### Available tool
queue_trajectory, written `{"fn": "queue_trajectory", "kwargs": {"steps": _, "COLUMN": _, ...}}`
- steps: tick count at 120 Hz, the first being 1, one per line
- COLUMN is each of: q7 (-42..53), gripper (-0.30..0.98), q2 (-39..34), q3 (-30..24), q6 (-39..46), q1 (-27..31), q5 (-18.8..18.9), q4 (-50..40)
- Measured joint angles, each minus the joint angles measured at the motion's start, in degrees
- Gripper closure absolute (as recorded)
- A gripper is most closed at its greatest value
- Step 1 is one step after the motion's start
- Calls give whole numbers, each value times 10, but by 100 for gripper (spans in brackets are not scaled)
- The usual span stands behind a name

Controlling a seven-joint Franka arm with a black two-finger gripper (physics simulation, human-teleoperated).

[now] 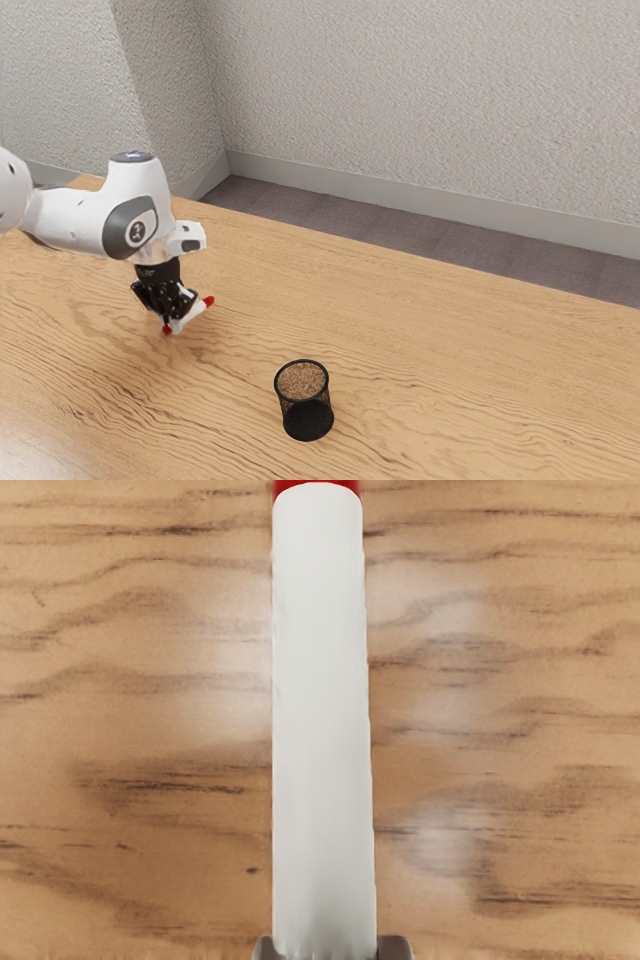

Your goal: Put the marker into the pen holder.

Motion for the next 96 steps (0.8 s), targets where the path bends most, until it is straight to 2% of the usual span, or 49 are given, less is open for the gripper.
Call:
{"fn": "queue_trajectory", "kwargs": {"steps": 28, "q7": -12, "gripper": 73, "q2": -160, "q3": -11, "q6": -129, "q1": -132, "q5": -10, "q4": -21}}
{"fn": "queue_trajectory", "kwargs": {"steps": 43, "q7": -29, "gripper": 73, "q2": -206, "q3": -62, "q6": -178, "q1": -169, "q5": -29, "q4": -34}}
{"fn": "queue_trajectory", "kwargs": {"steps": 66, "q7": -58, "gripper": 73, "q2": -198, "q3": -105, "q6": -216, "q1": -192, "q5": -55, "q4": -32}}
{"fn": "queue_trajectory", "kwargs": {"steps": 96, "q7": -83, "gripper": 73, "q2": -128, "q3": -102, "q6": -231, "q1": -191, "q5": -65, "q4": 19}}
